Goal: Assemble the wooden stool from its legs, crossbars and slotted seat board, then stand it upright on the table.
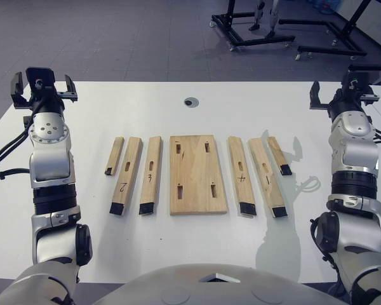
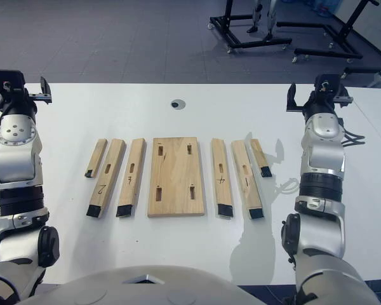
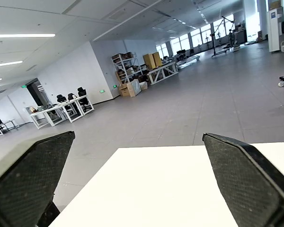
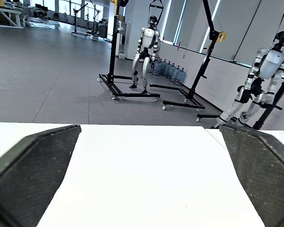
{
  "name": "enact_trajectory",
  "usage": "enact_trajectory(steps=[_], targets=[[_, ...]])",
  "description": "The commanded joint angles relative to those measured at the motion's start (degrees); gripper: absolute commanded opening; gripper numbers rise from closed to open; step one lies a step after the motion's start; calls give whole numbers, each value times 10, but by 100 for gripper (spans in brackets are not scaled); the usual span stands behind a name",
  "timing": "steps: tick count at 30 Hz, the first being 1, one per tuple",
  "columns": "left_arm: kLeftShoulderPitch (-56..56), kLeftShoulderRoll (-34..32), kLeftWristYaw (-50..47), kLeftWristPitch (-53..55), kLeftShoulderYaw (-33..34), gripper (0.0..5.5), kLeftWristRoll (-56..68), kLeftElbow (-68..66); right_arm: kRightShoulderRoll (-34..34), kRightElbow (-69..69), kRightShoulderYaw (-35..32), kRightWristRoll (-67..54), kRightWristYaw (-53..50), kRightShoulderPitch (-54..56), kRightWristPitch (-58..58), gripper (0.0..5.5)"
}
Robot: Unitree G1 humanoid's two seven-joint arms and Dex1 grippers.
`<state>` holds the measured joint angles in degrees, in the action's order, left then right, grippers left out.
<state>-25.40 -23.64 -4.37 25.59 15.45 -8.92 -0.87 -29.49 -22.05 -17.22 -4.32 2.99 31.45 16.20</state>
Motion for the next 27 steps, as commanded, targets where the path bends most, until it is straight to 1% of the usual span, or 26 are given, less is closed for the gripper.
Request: enact_trajectory(steps=[1,5,8,10,13,16,21,27], targets=[[-12,3,13,5,12,495,27,-3,-1,9,-12,-20,15,-1,24,540],[-14,16,29,23,29,495,73,5,-5,16,-19,-36,33,1,38,540],[-20,19,31,37,21,495,84,13,-8,24,-27,-42,36,-5,40,540],[-23,13,24,60,4,495,68,15,-9,28,-24,-40,39,-9,43,540],[-21,5,29,90,-2,495,67,27,-14,38,-19,-40,55,-17,50,540],[-16,9,39,103,9,495,86,48,-14,50,-20,-47,66,-23,63,540],[16,32,35,137,46,495,120,95,5,61,-8,-50,66,-15,63,540],[26,37,18,126,48,495,115,107,22,66,-6,-46,49,-14,63,540]])
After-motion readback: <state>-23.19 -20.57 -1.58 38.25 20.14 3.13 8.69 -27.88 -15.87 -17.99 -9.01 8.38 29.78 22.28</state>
